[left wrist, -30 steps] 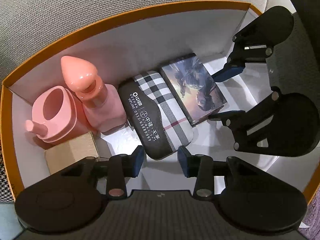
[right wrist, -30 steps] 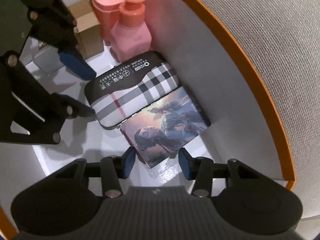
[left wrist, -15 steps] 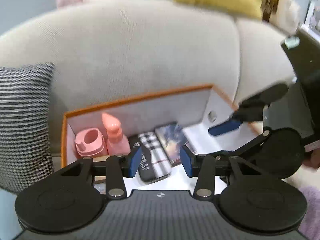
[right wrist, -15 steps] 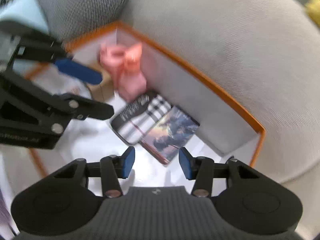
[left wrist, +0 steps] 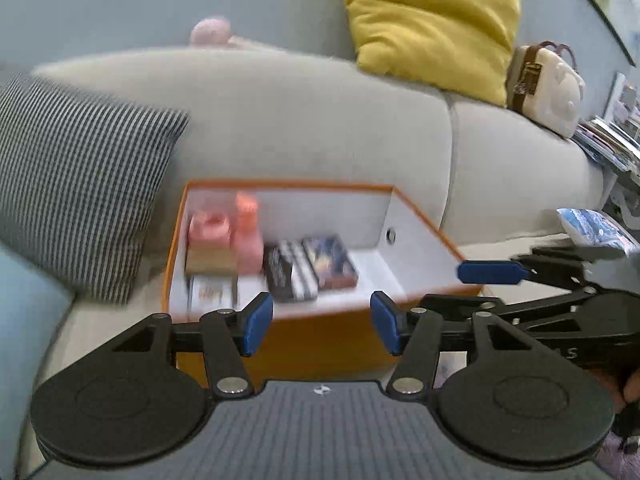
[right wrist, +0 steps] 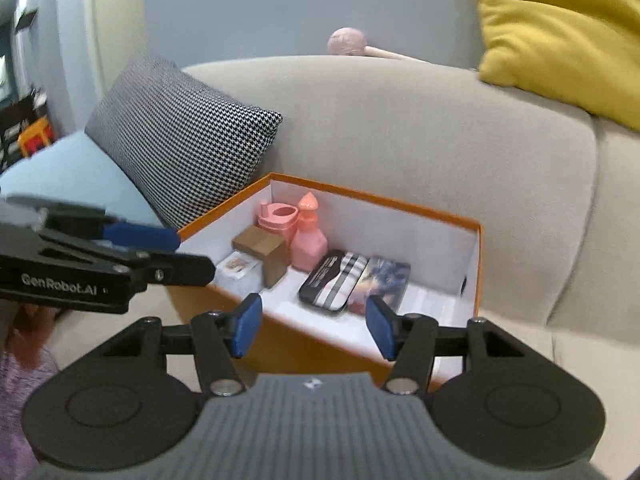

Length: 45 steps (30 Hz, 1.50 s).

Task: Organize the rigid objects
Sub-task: 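Grasp the blue tin with the left tool while the right tool grasps the CLEAR bottle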

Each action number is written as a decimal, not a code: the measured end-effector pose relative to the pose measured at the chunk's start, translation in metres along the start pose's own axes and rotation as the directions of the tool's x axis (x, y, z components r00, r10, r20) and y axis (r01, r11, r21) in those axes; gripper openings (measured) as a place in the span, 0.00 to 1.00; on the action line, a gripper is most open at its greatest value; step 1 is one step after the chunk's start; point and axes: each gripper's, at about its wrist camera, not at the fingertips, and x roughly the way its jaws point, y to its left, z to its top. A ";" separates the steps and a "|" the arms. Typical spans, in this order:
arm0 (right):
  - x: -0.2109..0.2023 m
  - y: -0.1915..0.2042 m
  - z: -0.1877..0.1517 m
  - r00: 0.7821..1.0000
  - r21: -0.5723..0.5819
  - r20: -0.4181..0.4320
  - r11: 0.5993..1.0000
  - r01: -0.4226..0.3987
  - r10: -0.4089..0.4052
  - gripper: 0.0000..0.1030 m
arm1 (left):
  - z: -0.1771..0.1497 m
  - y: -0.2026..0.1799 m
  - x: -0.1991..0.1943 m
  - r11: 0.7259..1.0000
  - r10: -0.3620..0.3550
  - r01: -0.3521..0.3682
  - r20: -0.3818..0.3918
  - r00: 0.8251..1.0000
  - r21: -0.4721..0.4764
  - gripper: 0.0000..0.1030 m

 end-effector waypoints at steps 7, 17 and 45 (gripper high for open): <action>0.001 0.017 -0.066 0.985 0.175 -0.175 0.984 0.028 0.003 0.52 | -0.059 0.006 0.003 0.996 -0.059 0.046 -0.179 0.982 -0.074 0.60; 0.020 0.016 -0.128 0.934 0.267 -0.358 0.956 0.121 -0.018 0.42 | -0.105 0.012 0.021 0.970 -0.126 0.040 -0.354 0.927 -0.241 0.60; 0.075 0.006 -0.131 0.912 0.506 -0.349 0.863 -0.012 0.217 0.44 | -0.139 0.012 0.038 0.972 -0.123 0.028 -0.403 0.907 -0.234 0.25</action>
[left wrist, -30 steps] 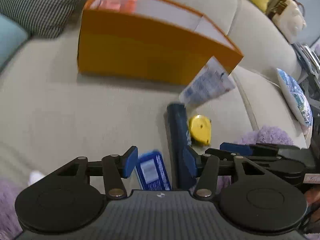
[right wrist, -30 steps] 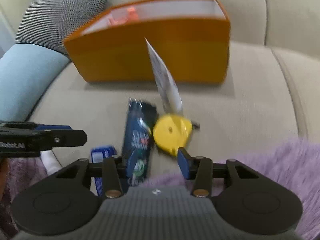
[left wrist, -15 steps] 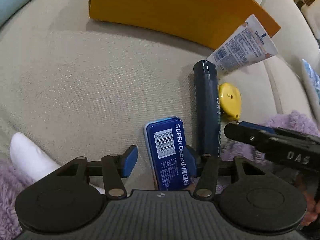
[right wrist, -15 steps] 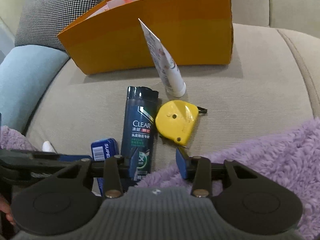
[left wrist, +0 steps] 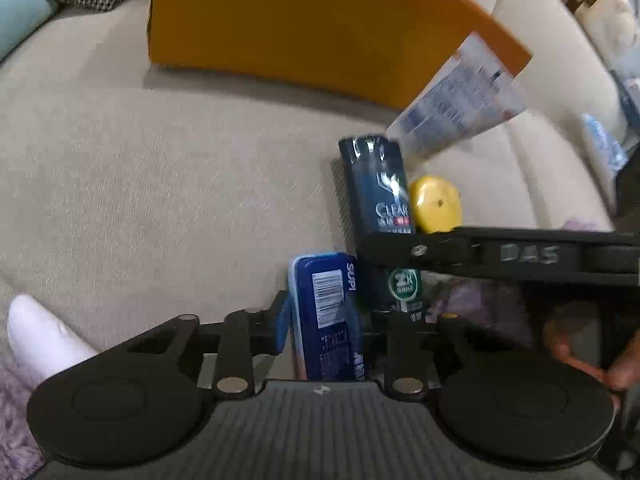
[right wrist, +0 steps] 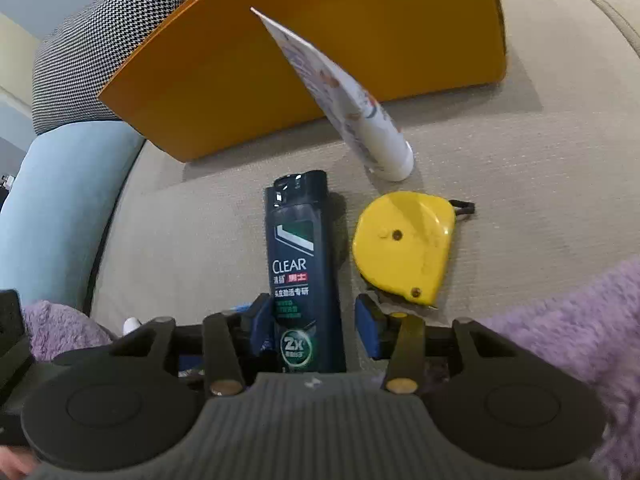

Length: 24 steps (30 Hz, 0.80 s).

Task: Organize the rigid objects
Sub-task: 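Grasp the blue tin with the left tool while the right tool grasps the CLEAR bottle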

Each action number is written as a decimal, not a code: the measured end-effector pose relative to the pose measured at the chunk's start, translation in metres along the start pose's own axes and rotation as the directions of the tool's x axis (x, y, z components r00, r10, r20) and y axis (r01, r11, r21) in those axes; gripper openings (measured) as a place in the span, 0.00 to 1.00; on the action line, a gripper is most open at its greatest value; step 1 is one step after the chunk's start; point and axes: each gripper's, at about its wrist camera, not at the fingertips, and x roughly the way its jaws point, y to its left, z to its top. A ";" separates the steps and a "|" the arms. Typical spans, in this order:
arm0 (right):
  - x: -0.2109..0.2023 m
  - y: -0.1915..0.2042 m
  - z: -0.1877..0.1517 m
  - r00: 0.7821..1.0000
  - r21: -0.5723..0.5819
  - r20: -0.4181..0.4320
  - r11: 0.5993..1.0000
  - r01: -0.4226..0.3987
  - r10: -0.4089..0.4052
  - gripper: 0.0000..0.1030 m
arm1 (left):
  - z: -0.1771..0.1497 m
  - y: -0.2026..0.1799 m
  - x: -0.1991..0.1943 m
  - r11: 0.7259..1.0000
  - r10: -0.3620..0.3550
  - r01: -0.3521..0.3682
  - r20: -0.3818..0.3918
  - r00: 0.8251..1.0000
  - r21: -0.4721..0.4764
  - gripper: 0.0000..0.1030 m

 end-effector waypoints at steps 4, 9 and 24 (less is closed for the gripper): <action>0.004 0.000 0.006 1.000 0.024 -0.016 1.000 -0.001 0.002 0.44 | -0.001 0.003 -0.006 1.000 -0.016 0.016 0.012 1.000 0.009 0.22; 0.003 0.012 0.009 0.999 -0.027 -0.008 0.999 0.035 -0.035 0.41 | 0.007 0.005 -0.024 0.999 0.042 -0.045 0.092 0.995 0.021 0.20; 0.019 0.037 0.008 0.993 -0.164 -0.098 0.986 0.042 -0.059 0.43 | 0.023 0.064 -0.016 0.964 0.007 0.008 0.057 0.998 -0.265 0.38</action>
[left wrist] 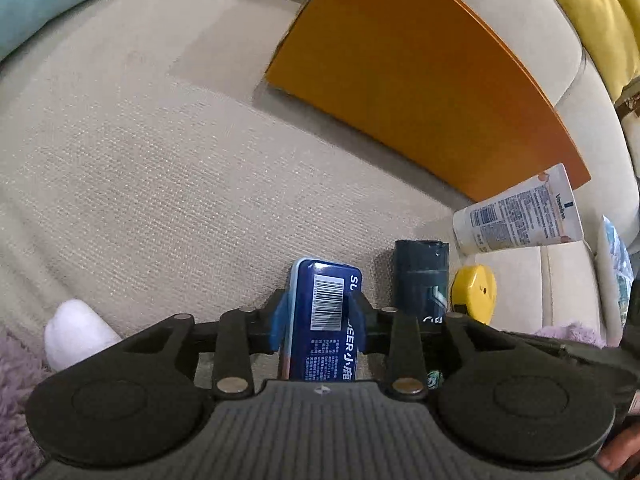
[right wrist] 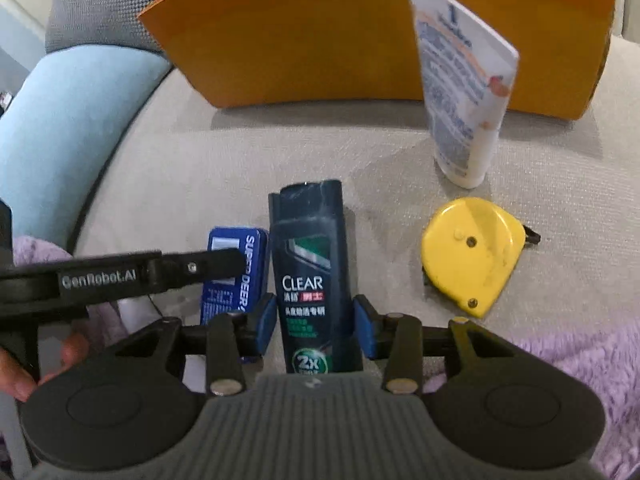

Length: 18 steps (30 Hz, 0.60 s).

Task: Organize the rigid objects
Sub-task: 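Grasp the blue tin with the left tool while the right tool grasps the CLEAR bottle, then lift the blue tin with the left tool while the right tool carries the CLEAR bottle over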

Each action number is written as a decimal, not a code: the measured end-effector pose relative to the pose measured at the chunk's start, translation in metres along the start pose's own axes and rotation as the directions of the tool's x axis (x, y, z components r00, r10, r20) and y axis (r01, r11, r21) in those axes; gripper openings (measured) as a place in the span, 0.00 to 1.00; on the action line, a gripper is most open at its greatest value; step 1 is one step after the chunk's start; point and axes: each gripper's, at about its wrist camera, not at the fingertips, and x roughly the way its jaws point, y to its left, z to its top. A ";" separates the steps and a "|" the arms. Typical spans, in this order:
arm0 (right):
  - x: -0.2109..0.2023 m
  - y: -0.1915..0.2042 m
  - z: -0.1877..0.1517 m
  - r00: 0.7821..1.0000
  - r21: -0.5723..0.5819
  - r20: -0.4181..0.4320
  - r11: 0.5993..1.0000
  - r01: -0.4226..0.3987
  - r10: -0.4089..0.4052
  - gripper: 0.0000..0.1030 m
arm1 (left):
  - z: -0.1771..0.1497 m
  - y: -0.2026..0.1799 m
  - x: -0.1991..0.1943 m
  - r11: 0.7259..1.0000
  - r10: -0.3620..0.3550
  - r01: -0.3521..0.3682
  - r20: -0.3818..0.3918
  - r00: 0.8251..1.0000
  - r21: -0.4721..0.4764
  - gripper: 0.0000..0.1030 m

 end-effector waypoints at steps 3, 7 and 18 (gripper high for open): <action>0.000 -0.016 0.005 0.999 0.094 0.005 0.995 -0.035 0.035 0.44 | -0.002 -0.006 0.005 1.000 -0.001 0.001 0.003 1.000 0.018 0.38; 0.008 -0.013 0.009 1.000 0.083 0.007 0.996 -0.029 0.029 0.43 | -0.003 -0.012 0.010 0.999 -0.016 0.015 0.017 1.000 0.040 0.36; -0.031 0.010 0.000 0.991 -0.042 0.132 0.999 0.021 -0.015 0.39 | -0.007 -0.024 -0.033 0.989 -0.096 0.081 0.119 0.988 0.127 0.16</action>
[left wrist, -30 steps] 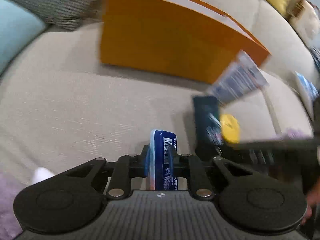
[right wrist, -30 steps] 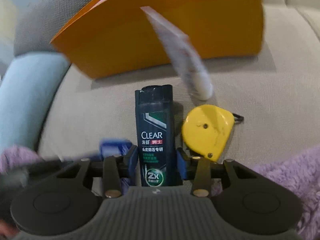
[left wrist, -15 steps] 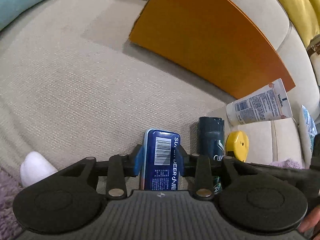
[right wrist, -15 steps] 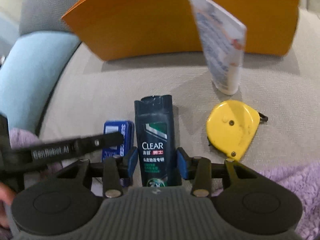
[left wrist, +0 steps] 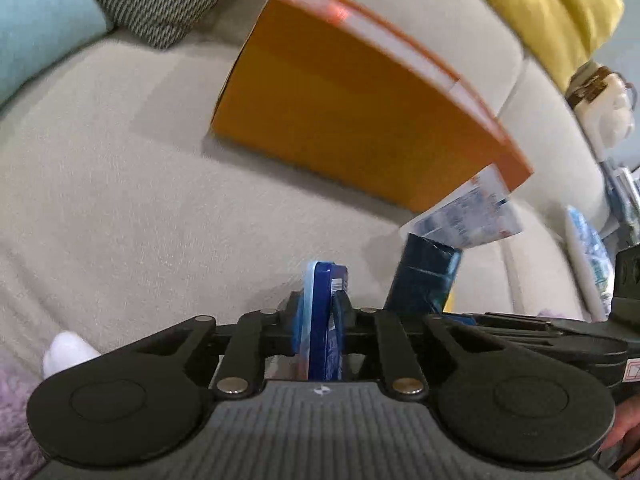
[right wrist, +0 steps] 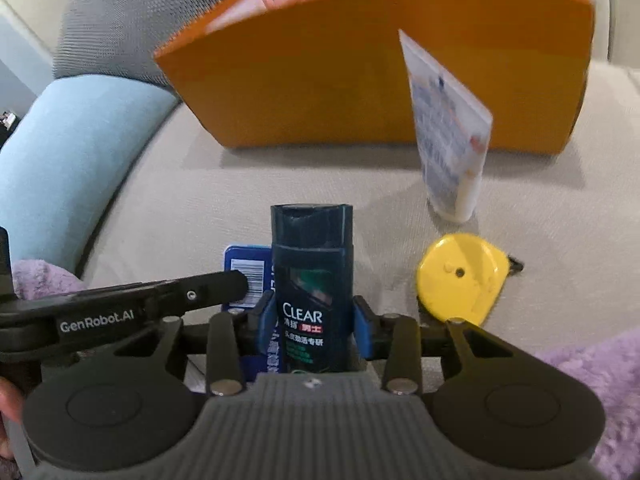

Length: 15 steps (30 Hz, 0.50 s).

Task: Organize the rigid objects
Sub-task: 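Lift the blue tin with the left tool while the right tool carries the CLEAR bottle over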

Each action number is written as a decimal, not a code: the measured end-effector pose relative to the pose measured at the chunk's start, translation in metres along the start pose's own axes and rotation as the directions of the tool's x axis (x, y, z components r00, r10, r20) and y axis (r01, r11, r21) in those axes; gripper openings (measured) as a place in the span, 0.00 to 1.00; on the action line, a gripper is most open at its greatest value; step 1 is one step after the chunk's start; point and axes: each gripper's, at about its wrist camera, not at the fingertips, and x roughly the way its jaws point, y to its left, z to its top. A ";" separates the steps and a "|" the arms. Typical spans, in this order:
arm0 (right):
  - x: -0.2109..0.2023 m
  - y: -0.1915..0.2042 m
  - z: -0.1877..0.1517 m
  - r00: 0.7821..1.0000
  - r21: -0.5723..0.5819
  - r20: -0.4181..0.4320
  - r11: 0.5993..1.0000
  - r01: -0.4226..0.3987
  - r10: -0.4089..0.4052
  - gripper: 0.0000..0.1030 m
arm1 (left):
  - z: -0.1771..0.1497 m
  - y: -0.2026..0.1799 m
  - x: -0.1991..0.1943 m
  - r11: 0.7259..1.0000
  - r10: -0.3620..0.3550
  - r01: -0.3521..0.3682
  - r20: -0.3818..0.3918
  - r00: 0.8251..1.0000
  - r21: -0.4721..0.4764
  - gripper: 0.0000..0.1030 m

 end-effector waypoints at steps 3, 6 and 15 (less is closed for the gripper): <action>-0.018 0.007 0.001 0.998 -0.035 0.057 0.999 0.006 -0.004 0.39 | 0.005 -0.011 -0.013 0.999 -0.023 0.021 0.057 0.998 0.040 0.14; -0.035 0.018 0.004 0.993 -0.079 0.121 0.997 0.027 -0.018 0.37 | 0.011 -0.024 -0.025 0.996 -0.043 0.032 0.124 0.991 0.089 0.14; -0.074 0.030 0.026 0.968 -0.136 0.250 0.991 0.018 0.017 0.36 | 0.045 -0.050 -0.062 0.985 -0.107 0.065 0.265 0.958 0.163 0.14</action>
